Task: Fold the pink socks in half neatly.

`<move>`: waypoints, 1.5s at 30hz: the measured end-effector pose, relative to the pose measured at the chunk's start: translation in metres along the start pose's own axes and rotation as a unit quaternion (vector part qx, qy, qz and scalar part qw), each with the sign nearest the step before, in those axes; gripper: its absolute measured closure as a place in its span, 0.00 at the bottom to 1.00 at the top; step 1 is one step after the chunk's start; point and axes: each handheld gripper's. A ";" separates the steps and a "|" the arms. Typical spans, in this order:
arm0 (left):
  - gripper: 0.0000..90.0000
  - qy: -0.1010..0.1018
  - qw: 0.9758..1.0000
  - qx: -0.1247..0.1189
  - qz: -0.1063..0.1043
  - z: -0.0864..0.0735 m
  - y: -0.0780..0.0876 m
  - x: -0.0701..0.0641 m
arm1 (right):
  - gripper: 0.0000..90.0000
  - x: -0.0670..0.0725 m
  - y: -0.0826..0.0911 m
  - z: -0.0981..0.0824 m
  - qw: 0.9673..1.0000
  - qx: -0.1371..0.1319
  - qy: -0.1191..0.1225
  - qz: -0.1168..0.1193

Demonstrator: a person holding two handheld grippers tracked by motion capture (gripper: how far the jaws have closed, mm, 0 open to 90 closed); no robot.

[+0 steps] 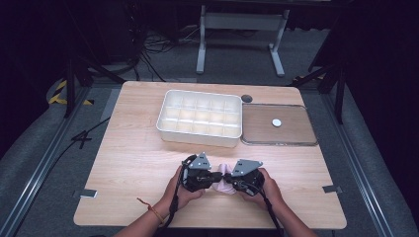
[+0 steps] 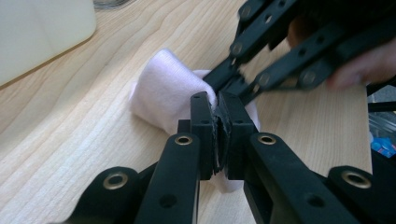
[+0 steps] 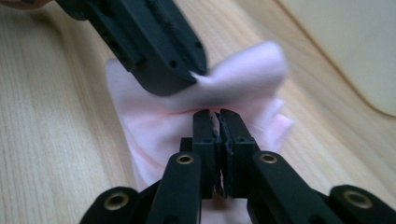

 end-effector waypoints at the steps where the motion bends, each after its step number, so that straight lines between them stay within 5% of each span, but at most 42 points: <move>1: 0.95 0.003 1.000 -0.002 -0.001 0.000 0.000 0.000 | 0.94 -0.002 0.004 0.000 1.000 -0.002 -0.004 -0.001; 9: 0.95 -0.001 1.000 0.004 -0.006 0.004 -0.005 -0.002 | 0.95 -0.013 0.012 -0.011 0.999 0.026 -0.019 0.003; 18: 0.95 -0.043 0.999 0.026 0.003 0.009 -0.015 -0.015 | 0.96 -0.007 0.004 -0.011 1.000 0.028 -0.013 -0.001; 22: 0.95 -0.043 0.999 0.031 0.006 0.007 -0.015 -0.016 | 0.91 -0.010 0.008 -0.011 1.000 0.020 -0.019 0.007; 28: 0.95 -0.043 0.998 0.034 0.007 0.009 -0.014 -0.013 | 0.87 -0.025 0.019 -0.016 0.998 0.023 -0.052 -0.015; 45: 0.94 -0.055 0.997 0.045 0.008 0.010 -0.034 -0.020 | 0.93 -0.025 0.011 -0.019 0.998 0.027 -0.061 0.002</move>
Point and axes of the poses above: each handheld gripper's, and its own axes: y roughly backward along the jaws, z roughly out of its top, x roughly to its left, and after that the axes turned 7 degrees about -x, right-handed
